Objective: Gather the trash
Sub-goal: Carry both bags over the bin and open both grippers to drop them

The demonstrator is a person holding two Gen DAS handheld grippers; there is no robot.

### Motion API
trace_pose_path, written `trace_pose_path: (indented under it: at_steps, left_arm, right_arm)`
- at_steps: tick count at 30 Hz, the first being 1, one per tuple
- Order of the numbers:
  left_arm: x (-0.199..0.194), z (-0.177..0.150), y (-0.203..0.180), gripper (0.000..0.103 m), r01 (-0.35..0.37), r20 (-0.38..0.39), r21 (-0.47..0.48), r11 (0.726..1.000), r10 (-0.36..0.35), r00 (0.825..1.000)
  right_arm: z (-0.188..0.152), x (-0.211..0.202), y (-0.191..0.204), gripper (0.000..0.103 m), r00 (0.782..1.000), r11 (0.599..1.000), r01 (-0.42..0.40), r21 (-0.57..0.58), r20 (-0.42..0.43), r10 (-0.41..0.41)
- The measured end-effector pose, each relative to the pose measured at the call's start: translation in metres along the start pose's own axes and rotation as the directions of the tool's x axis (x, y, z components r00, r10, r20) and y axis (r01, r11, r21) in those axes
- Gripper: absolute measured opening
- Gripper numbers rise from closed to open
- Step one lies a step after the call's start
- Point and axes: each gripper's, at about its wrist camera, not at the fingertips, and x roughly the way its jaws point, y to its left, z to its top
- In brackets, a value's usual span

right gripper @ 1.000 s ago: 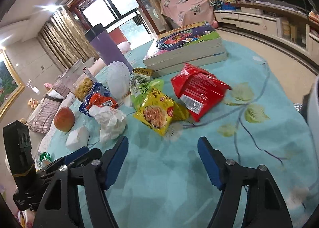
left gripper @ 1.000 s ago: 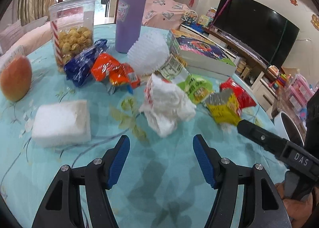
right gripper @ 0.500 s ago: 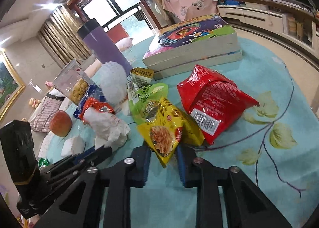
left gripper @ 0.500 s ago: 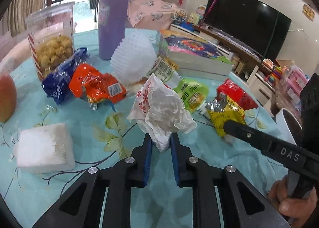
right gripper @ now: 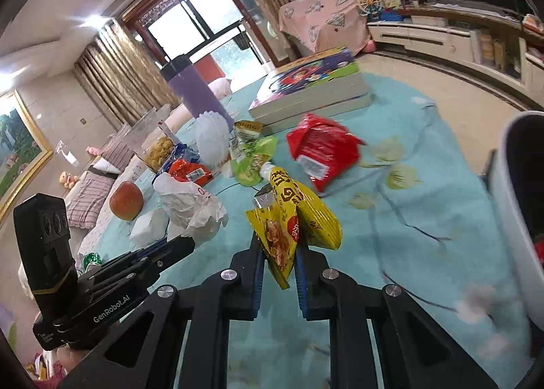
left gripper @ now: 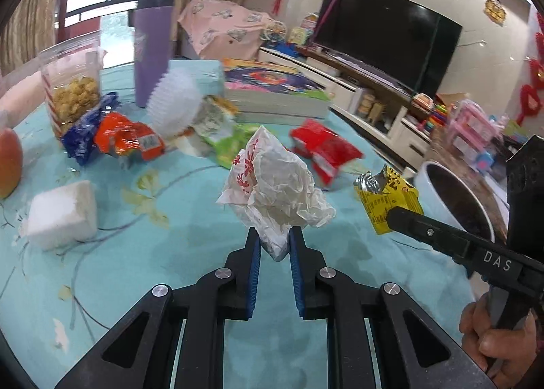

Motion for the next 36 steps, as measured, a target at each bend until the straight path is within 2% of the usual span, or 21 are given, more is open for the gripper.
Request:
trace_pose_path:
  at_steps: [19,36]
  left_arm:
    - [-0.004,-0.009,-0.082,0.015,0.114,-0.048,0.136,0.984,-0.109,0.993]
    - [0.021,0.003,-0.136,0.015,0.173,-0.092,0.211,0.962,-0.156,0.983]
  right_arm:
    - [-0.019,-0.093,-0.056,0.016,0.988,0.991,0.103,0.086,0.110,-0.112]
    - [-0.022,-0.139,-0.109,0.016,0.963,0.970,0.189,0.154,0.163,-0.214]
